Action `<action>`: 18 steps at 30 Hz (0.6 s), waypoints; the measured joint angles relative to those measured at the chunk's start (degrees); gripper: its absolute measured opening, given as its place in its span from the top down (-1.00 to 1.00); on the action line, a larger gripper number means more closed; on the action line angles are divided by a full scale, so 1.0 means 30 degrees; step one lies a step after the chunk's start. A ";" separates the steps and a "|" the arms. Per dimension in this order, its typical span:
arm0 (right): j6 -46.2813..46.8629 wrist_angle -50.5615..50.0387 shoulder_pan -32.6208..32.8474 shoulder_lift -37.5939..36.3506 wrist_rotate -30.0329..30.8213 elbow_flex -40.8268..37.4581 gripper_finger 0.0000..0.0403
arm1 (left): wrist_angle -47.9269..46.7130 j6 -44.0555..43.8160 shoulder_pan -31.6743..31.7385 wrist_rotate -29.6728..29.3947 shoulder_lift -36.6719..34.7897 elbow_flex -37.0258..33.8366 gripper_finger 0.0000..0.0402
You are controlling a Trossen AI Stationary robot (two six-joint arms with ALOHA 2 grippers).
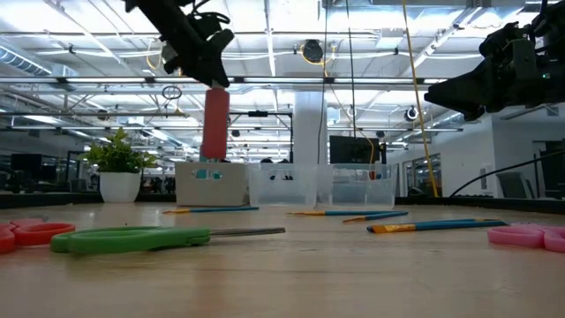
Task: Pick & Place Paint Supplies
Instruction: Put the pink paint bottles into the gray bin
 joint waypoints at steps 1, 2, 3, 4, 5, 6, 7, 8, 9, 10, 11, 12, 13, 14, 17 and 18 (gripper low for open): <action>0.0000 -0.0007 0.0006 0.0000 0.0001 0.0000 0.35 | 0.0254 0.0011 0.0234 0.0307 0.0091 0.0005 0.39; 0.0003 -0.0004 0.0003 0.0003 0.0001 0.0000 0.35 | 0.0593 0.0084 0.0472 0.0671 0.0194 0.0000 0.39; 0.0000 0.0000 0.0006 0.0000 0.0001 0.0000 0.35 | 0.0946 0.0143 0.0685 0.0981 0.0279 0.0004 0.39; 0.0007 -0.0005 0.0005 0.0005 0.0001 0.0000 0.35 | 0.1280 0.0145 0.0912 0.1252 0.0388 0.0006 0.39; 0.0004 -0.0004 0.0003 0.0000 0.0001 0.0000 0.35 | 0.1596 0.0142 0.1123 0.1464 0.0518 0.0006 0.39; 0.0003 0.0000 0.0002 0.0000 0.0001 0.0000 0.35 | 0.1850 0.0188 0.1328 0.1621 0.0649 0.0006 0.39; 0.0006 -0.0007 -0.0001 0.0002 -0.0005 0.0000 0.35 | 0.2031 0.0329 0.1513 0.1724 0.0776 0.0006 0.39; 0.0007 -0.0006 -0.0001 0.0000 0.0001 0.0000 0.35 | 0.2189 0.0436 0.1665 0.1745 0.0910 0.0005 0.39; 0.0000 0.0000 -0.0001 0.0000 0.0001 0.0000 0.35 | 0.2399 0.0489 0.1854 0.1744 0.1035 0.0006 0.39; 0.0007 -0.0007 0.0003 0.0000 0.0001 0.0000 0.35 | 0.2708 0.0486 0.2008 0.1759 0.1192 0.0003 0.39; 0.0003 -0.0007 0.0000 0.0000 0.0001 0.0000 0.35 | 0.2989 0.0487 0.2115 0.1787 0.1340 0.0005 0.39; 0.0003 0.0000 0.0004 0.0000 0.0001 0.0000 0.35 | 0.3167 0.0492 0.2239 0.1797 0.1494 0.0006 0.39; 0.0001 -0.0005 0.0005 0.0000 0.0001 0.0000 0.35 | 0.3256 0.0508 0.2373 0.1804 0.1644 0.0006 0.39; 0.0005 -0.0004 0.0001 0.0000 -0.0001 0.0000 0.35 | 0.3337 0.0559 0.2487 0.1810 0.1801 0.0006 0.39; 0.0006 -0.0007 0.0006 0.0000 0.0001 0.0000 0.35 | 0.3796 0.0626 0.2790 0.1817 0.2278 0.0006 0.39; 0.0007 -0.0003 0.0006 0.0000 0.0001 0.0000 0.35 | 0.3917 0.0633 0.2899 0.1817 0.2420 0.0006 0.39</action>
